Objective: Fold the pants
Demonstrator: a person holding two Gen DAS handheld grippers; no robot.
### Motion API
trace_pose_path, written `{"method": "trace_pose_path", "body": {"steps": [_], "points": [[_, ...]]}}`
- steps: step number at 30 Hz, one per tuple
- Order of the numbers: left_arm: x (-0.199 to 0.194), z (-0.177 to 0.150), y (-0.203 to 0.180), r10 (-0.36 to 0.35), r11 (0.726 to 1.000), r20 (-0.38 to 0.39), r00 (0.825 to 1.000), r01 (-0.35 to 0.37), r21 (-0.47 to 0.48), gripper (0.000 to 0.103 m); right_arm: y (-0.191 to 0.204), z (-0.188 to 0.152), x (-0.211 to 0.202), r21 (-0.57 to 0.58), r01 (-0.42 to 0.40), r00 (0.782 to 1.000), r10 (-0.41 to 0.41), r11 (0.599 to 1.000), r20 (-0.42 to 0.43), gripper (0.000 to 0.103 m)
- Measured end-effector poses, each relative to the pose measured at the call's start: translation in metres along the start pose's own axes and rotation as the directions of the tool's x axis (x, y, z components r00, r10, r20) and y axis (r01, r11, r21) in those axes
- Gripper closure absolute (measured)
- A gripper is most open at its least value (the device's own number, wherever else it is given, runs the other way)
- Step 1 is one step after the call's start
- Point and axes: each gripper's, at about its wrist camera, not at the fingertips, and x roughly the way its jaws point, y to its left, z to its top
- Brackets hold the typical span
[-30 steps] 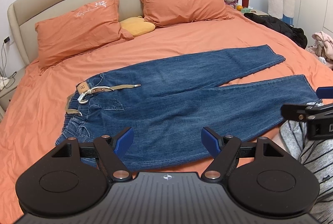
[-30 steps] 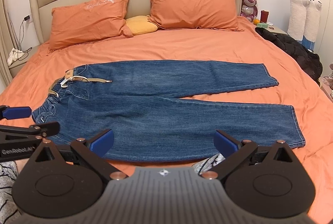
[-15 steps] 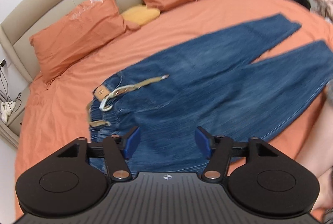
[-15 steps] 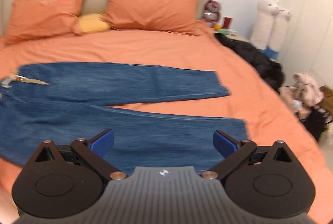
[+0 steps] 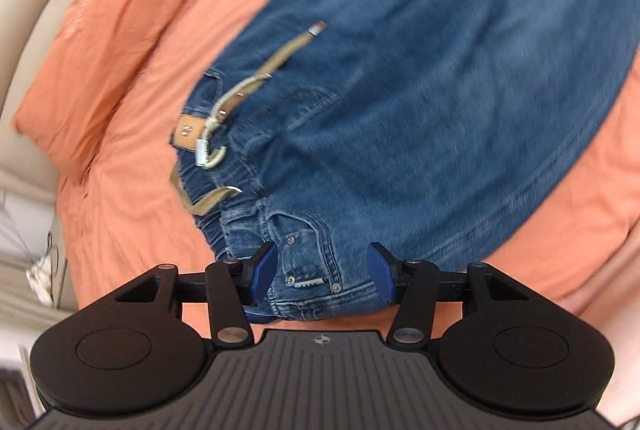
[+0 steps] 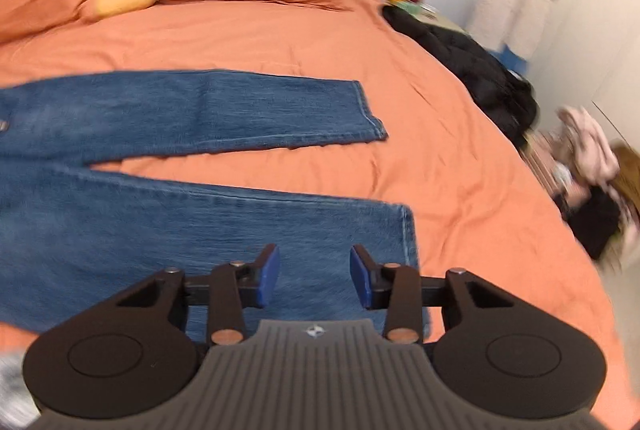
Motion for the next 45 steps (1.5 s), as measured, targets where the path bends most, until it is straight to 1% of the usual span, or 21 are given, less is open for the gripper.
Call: {"method": "trace_pose_path", "body": {"steps": [2, 5, 7, 10, 13, 15, 17, 20, 22, 23, 25, 26, 27, 31, 33, 34, 36, 38, 39, 40, 45], "points": [[0.008, -0.002, -0.007, -0.014, 0.997, -0.014, 1.0, 0.015, 0.073, 0.041, -0.009, -0.003, 0.015, -0.123, -0.014, 1.0, 0.011, 0.992, -0.02, 0.067], [0.025, -0.003, -0.018, -0.028, 0.987, -0.052, 0.998, 0.035, 0.155, 0.041, -0.017, -0.012, 0.04, -0.303, -0.076, 0.988, 0.03, 0.95, -0.153, 0.068], [0.037, -0.002, -0.025, -0.047, 0.979, -0.085, 0.995, 0.062, 0.193, 0.041, -0.024, -0.018, 0.056, -0.362, -0.077, 0.974, -0.007, 0.929, -0.225, 0.068], [0.05, -0.003, -0.034, -0.06, 0.961, -0.131, 0.99, 0.092, 0.26, 0.037, -0.033, -0.03, 0.076, -0.397, -0.133, 0.946, -0.004, 0.908, -0.325, 0.068], [0.062, -0.006, -0.038, -0.069, 0.944, -0.174, 0.982, 0.12, 0.306, 0.029, -0.031, -0.047, 0.093, -0.476, -0.178, 0.915, -0.032, 0.861, -0.402, 0.068], [0.071, -0.009, -0.041, -0.058, 0.933, -0.201, 0.978, 0.125, 0.338, 0.027, -0.029, -0.059, 0.101, -0.528, -0.184, 0.914, -0.053, 0.829, -0.403, 0.067], [0.082, -0.011, -0.043, -0.04, 0.929, -0.215, 0.976, 0.115, 0.351, 0.024, -0.027, -0.064, 0.103, -0.543, -0.191, 0.922, -0.041, 0.818, -0.385, 0.067], [0.092, -0.011, -0.046, -0.025, 0.932, -0.211, 0.977, 0.099, 0.349, 0.02, -0.023, -0.071, 0.108, -0.557, -0.191, 0.935, -0.022, 0.808, -0.353, 0.067], [0.095, -0.011, -0.049, -0.006, 0.931, -0.209, 0.978, 0.082, 0.356, 0.018, -0.018, -0.079, 0.111, -0.6, -0.185, 0.943, -0.031, 0.778, -0.331, 0.067], [0.096, -0.011, -0.049, 0.004, 0.933, -0.205, 0.979, 0.07, 0.353, 0.021, -0.016, -0.082, 0.109, -0.618, -0.181, 0.948, -0.032, 0.765, -0.317, 0.067], [0.091, -0.012, -0.049, 0.022, 0.943, -0.181, 0.983, 0.04, 0.332, 0.036, -0.016, -0.085, 0.103, -0.639, -0.176, 0.955, -0.028, 0.749, -0.295, 0.068], [0.087, -0.012, -0.048, 0.044, 0.947, -0.159, 0.986, 0.009, 0.322, 0.051, -0.015, -0.084, 0.1, -0.65, -0.174, 0.957, -0.027, 0.74, -0.287, 0.068], [0.083, -0.013, -0.047, 0.067, 0.952, -0.137, 0.988, -0.023, 0.304, 0.058, -0.015, -0.086, 0.097, -0.664, -0.176, 0.959, -0.025, 0.727, -0.281, 0.067], [0.059, -0.015, -0.036, 0.106, 0.977, -0.048, 0.993, -0.095, 0.189, 0.066, -0.011, -0.097, 0.087, -0.729, -0.18, 0.967, -0.015, 0.66, -0.252, 0.071], [0.047, -0.012, -0.026, 0.12, 0.99, -0.01, 0.993, -0.119, 0.081, 0.069, -0.007, -0.1, 0.085, -0.744, -0.156, 0.976, -0.014, 0.65, -0.217, 0.074], [0.038, -0.01, -0.022, 0.125, 0.992, 0.011, 0.992, -0.125, 0.014, 0.07, -0.003, -0.103, 0.081, -0.748, -0.144, 0.981, -0.005, 0.648, -0.194, 0.08], [0.023, -0.008, -0.01, 0.134, 0.986, 0.045, 0.99, -0.129, -0.103, 0.072, 0.004, -0.105, 0.079, -0.763, -0.118, 0.989, 0.005, 0.635, -0.149, 0.087], [0.014, -0.007, 0.0, 0.149, 0.975, 0.071, 0.986, -0.134, -0.179, 0.073, 0.01, -0.108, 0.08, -0.778, -0.095, 0.992, -0.005, 0.622, -0.125, 0.094], [0.01, -0.006, 0.003, 0.155, 0.969, 0.078, 0.985, -0.136, -0.205, 0.073, 0.011, -0.109, 0.079, -0.779, -0.083, 0.994, -0.008, 0.621, -0.113, 0.101], [0.007, -0.005, 0.006, 0.161, 0.964, 0.085, 0.983, -0.137, -0.23, 0.073, 0.011, -0.109, 0.077, -0.773, -0.071, 0.995, -0.01, 0.63, -0.099, 0.103], [-0.009, -0.002, 0.015, 0.186, 0.936, 0.113, 0.976, -0.141, -0.323, 0.075, 0.002, -0.092, 0.048, -0.682, 0.041, 0.999, -0.034, 0.73, 0.024, 0.103]]}}
